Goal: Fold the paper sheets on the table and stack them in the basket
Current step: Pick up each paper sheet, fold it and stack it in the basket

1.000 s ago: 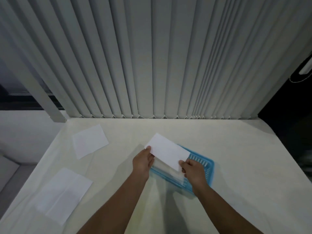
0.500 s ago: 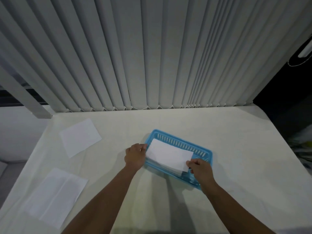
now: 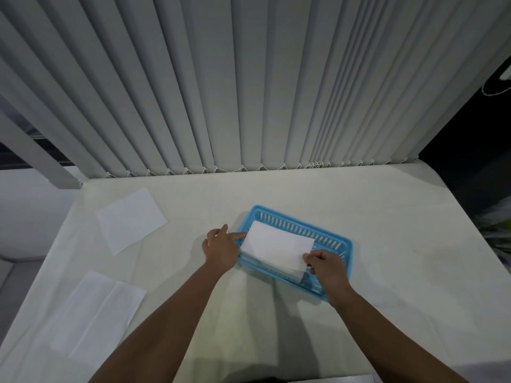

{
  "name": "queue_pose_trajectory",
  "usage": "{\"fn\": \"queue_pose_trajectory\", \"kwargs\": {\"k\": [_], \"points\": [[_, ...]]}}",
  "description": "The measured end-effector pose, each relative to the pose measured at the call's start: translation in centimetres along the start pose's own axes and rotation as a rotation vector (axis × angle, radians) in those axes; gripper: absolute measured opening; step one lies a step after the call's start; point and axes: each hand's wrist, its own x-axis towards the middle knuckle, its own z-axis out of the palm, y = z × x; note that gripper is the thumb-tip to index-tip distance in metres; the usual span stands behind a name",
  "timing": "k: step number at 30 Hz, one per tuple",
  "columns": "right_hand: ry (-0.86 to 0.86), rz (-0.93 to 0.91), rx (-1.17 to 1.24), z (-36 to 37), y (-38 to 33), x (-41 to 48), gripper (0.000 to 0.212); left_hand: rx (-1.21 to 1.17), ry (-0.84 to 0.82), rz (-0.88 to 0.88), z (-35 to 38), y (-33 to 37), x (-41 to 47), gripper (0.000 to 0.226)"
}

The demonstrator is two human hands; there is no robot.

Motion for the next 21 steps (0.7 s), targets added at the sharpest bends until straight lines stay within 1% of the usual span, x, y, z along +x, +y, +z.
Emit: {"fn": "queue_pose_trajectory", "kwargs": {"k": [5,11,13,16,18,19,20,21], "points": [[0.008,-0.011,-0.028,0.3,-0.2,0.0,0.019,0.037,0.004,0.045,0.1,-0.4,0.1,0.053],[0.018,-0.045,-0.052,0.2,0.1,-0.2,0.018,0.095,0.005,0.069,0.0,-0.3,-0.1,0.051],[0.041,-0.069,-0.085,0.0,0.2,-0.2,0.021,0.096,0.042,0.081,0.0,-0.3,-0.2,0.051],[0.112,-0.118,-0.17,-0.3,0.9,0.0,0.019,0.025,0.179,0.128,0.2,-0.2,-0.3,0.049],[0.17,-0.185,-0.226,-0.5,1.4,0.1,0.012,-0.042,0.285,0.207,0.4,0.3,-0.5,0.046],[0.205,-0.263,-0.303,-0.6,1.7,0.3,0.013,-0.049,0.324,0.27,0.5,0.8,-0.5,0.045],[0.232,-0.378,-0.427,-0.6,2.0,0.5,0.021,-0.027,0.344,0.342,0.6,1.4,-0.6,0.045],[0.233,-0.504,-0.58,-0.5,2.2,0.7,0.029,0.021,0.327,0.414,0.8,2.1,-0.6,0.046]]}}
